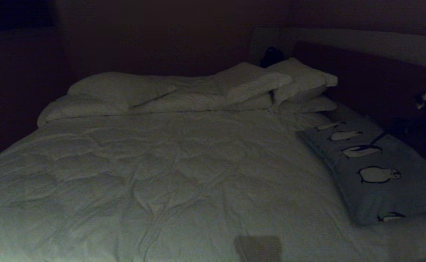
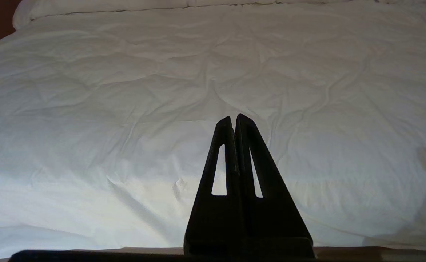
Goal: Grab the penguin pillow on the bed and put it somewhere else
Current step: Pick up the pillow
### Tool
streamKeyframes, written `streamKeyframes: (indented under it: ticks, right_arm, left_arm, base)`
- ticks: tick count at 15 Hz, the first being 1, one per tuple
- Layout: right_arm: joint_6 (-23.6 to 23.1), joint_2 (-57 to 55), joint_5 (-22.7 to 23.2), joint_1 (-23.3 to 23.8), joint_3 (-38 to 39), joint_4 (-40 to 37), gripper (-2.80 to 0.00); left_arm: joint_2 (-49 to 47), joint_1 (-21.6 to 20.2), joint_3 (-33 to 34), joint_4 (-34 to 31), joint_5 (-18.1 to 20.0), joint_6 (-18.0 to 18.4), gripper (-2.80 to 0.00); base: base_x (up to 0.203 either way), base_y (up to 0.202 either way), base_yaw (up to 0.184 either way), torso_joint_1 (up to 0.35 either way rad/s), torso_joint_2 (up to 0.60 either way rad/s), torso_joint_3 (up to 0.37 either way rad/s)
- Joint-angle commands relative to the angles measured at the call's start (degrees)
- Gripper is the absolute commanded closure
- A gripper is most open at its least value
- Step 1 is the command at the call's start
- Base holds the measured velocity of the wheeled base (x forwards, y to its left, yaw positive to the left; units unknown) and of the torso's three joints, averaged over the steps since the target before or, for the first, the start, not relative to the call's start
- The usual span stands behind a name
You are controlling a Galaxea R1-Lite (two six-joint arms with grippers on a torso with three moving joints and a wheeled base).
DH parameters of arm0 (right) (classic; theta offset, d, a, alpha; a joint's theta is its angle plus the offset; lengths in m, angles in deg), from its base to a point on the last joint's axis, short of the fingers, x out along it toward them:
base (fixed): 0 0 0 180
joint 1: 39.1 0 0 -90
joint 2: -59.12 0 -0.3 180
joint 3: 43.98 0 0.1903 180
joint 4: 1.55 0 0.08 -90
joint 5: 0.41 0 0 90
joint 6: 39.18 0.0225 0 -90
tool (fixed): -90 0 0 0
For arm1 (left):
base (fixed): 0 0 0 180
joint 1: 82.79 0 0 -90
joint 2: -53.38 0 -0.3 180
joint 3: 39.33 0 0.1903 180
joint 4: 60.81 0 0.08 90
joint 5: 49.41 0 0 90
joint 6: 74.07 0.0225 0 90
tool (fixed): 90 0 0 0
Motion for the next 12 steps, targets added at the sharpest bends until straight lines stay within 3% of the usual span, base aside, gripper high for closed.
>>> streamKeyframes:
  ticks: [1,6,7,12]
  right_arm:
    - [0.3,-5.0,4.6,1.7,-3.2,0.0,0.0]
    - [0.4,-9.8,5.7,3.3,-6.7,-0.2,0.0]
    - [0.4,-10.8,5.6,3.3,-7.7,-0.1,-2.8]
    - [0.3,-11.3,5.4,4.4,-8.9,-0.3,-2.8]
  left_arm:
    - [0.0,0.0,0.0,0.0,0.0,0.0,0.0]
    - [0.0,0.0,0.0,0.0,0.0,0.0,0.0]
    - [0.0,0.0,0.0,0.0,0.0,0.0,0.0]
    - [0.0,0.0,0.0,0.0,0.0,0.0,0.0]
  base:
    - [0.0,0.0,0.0,0.0,0.0,0.0]
    - [0.0,0.0,0.0,0.0,0.0,0.0]
    - [0.0,0.0,0.0,0.0,0.0,0.0]
    - [0.0,0.0,0.0,0.0,0.0,0.0]
